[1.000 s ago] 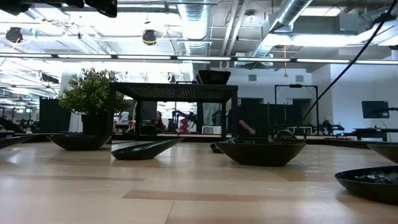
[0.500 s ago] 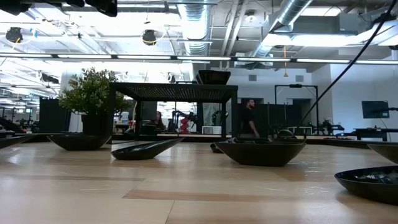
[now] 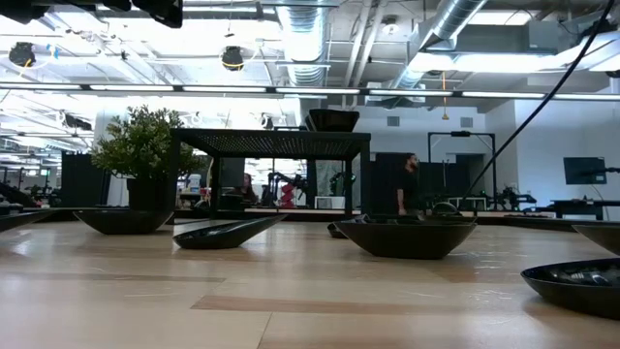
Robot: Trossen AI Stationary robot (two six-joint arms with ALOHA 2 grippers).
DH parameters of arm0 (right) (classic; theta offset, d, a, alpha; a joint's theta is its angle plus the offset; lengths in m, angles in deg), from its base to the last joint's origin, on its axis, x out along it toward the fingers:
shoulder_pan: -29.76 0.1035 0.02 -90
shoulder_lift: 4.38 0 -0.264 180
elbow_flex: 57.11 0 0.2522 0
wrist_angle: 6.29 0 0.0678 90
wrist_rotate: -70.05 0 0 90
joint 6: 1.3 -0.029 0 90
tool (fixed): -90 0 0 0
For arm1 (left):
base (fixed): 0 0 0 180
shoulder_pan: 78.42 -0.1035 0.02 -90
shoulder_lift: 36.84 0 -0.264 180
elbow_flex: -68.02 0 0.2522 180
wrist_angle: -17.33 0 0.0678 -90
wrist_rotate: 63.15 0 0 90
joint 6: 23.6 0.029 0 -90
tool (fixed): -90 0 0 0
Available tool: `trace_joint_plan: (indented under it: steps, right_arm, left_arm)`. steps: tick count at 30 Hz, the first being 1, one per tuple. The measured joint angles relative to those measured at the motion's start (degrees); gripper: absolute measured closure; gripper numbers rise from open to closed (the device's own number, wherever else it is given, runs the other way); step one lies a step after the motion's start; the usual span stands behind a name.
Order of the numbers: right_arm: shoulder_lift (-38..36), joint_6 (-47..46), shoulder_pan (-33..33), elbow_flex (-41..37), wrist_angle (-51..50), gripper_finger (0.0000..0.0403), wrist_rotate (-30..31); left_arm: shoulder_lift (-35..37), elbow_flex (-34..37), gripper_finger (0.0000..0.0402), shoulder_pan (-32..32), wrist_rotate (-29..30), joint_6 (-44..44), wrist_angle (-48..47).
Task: Pick & Place Mini shaped plates
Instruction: Stack the black distorted square plate on top of the black distorted square plate on the shelf
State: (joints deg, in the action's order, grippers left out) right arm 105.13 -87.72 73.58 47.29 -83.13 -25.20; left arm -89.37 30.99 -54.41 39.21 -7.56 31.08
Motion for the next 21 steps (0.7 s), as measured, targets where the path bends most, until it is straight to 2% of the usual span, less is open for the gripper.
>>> trace_joint_plan:
  steps: [2, 8, 13, 17, 21]
  right_arm:
    - [-1.19, 6.64, -0.93, 0.72, -1.01, 0.0400, 5.66]
    - [-4.39, 31.65, -5.79, 0.92, -0.99, 0.0396, 27.68]
    - [-5.85, 51.35, -12.90, 0.92, -0.40, 0.0396, 41.36]
    - [-6.79, 65.02, -19.94, 0.92, 2.00, 0.0396, 47.84]
    - [-7.26, 76.84, -26.98, 0.90, 9.30, 0.0395, 49.32]
  left_arm:
    - [0.00, 0.00, 0.0298, 0.00, 0.00, 0.00, 0.02]
    - [0.00, 0.00, 0.0298, 0.00, 0.00, 0.00, 0.00]
    - [0.00, 0.00, 0.0298, 0.00, 0.00, -0.02, 0.00]
    - [0.00, 0.00, 0.0298, 0.00, 0.00, -0.02, 0.00]
    - [0.00, 0.00, 0.0298, 0.00, 0.01, -0.02, 0.00]
